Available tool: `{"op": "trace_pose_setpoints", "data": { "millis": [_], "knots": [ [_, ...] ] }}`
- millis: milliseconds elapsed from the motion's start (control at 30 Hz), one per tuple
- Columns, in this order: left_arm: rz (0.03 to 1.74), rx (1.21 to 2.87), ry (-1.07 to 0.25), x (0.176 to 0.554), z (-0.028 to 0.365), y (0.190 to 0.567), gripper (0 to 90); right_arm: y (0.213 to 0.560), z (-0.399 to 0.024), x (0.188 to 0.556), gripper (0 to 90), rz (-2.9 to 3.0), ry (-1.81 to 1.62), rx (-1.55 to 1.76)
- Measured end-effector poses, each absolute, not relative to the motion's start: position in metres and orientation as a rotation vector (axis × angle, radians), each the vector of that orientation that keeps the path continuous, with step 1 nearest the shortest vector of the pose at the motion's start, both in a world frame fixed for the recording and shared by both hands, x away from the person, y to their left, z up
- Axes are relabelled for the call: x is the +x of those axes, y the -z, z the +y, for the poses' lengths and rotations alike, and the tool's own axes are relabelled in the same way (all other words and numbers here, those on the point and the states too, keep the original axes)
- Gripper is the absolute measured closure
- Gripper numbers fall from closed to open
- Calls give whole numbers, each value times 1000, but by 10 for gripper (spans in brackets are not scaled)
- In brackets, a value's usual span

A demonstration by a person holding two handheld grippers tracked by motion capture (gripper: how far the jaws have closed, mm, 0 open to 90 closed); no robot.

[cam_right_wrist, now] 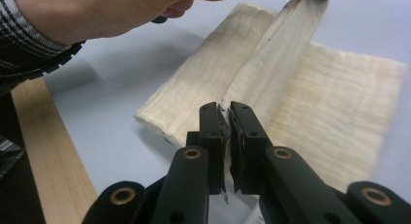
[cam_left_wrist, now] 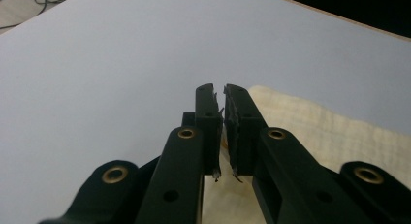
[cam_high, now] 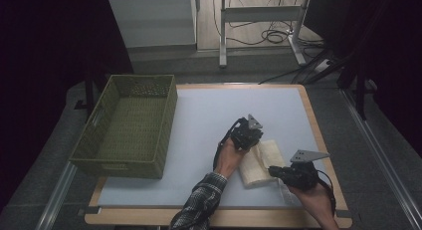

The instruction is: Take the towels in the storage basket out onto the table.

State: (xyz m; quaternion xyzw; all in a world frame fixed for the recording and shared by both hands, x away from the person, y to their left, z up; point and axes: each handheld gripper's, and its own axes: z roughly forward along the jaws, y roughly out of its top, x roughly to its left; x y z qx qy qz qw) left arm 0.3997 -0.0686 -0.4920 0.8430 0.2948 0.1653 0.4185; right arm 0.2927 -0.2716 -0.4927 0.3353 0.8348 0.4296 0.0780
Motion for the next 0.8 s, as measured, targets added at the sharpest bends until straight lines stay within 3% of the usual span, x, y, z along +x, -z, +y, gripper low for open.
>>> {"op": "trace_pose_setpoints", "data": {
  "millis": [267, 600, 800],
  "knots": [
    [736, 2118, -370, 402, -79, 496, 869, 497, -284, 293, 844, 2481, -1277, 1047],
    [730, 2249, -268, 406, -92, 516, 710, 504, -286, 294, 837, 2481, -1236, 1057],
    [699, 2293, -271, 404, -94, 519, 878, 507, -288, 295, 836, 2480, -1236, 1069]
  ]
}}
